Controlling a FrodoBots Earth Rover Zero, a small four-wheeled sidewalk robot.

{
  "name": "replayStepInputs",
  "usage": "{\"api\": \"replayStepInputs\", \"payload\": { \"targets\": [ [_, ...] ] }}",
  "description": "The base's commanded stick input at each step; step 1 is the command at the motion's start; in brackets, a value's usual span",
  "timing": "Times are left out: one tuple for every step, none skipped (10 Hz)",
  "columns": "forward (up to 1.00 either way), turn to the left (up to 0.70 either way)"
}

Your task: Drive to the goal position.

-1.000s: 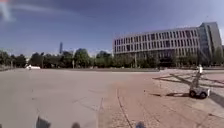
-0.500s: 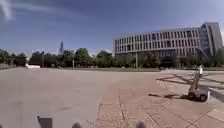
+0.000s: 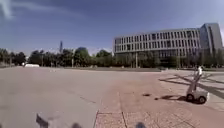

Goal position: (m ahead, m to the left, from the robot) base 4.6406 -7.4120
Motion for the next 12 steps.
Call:
{"api": "replayStepInputs", "payload": {
  "targets": [
    [0.70, -0.04],
    [0.70, -0.04],
    [0.70, -0.04],
    [0.70, -0.04],
    [0.70, -0.04],
    [0.70, -0.04],
    [0.70, -0.04],
    [0.70, -0.04],
    [0.70, -0.04],
    [0.70, -0.04],
    [0.70, -0.04],
    [0.70, -0.04]
  ]
}}
